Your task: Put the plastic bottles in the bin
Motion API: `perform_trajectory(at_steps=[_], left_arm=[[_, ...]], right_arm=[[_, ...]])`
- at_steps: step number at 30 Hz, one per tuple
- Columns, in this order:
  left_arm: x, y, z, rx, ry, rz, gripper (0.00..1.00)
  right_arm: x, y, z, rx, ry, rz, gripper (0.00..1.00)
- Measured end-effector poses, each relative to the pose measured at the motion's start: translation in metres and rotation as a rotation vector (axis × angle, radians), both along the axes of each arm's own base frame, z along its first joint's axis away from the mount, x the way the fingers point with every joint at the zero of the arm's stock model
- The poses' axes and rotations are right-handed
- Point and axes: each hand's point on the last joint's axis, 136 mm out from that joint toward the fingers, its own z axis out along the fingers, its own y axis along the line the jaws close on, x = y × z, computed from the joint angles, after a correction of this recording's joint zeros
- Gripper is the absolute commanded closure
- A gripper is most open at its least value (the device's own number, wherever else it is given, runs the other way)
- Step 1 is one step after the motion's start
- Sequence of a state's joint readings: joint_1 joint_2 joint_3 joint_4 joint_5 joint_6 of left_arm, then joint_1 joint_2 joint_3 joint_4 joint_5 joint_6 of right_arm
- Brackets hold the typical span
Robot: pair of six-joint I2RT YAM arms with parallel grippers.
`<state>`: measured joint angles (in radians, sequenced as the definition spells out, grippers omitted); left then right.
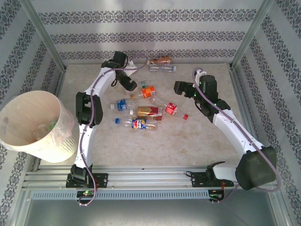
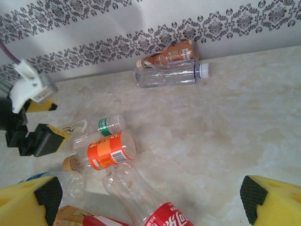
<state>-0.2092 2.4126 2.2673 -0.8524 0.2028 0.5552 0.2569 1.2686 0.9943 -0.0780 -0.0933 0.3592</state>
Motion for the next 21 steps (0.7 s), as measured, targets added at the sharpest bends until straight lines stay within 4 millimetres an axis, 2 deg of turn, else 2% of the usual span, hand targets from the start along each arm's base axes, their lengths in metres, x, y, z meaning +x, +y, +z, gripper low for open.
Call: perform_trajectory(at_steps=[6,13,17,21], left_arm=[[-0.003,-0.003,-0.026,-0.001,0.063,-0.026,0.02],[0.008,-0.009,-0.042,-0.013,0.072,-0.036,0.16],[0.007,-0.008,-0.053,-0.029,0.098,-0.031,0.19],[0.008,-0.004,-0.054,-0.05,0.106,-0.015,0.26]], right_arm=[[0.0,0.0,0.002,0.001,-0.002,0.0,0.02],[-0.002,-0.001,0.0,-0.002,0.011,0.0,0.02],[-0.004,-0.002,0.002,-0.003,0.006,-0.005,0.02],[-0.004,-0.003,0.004,-0.004,0.002,-0.01,0.02]])
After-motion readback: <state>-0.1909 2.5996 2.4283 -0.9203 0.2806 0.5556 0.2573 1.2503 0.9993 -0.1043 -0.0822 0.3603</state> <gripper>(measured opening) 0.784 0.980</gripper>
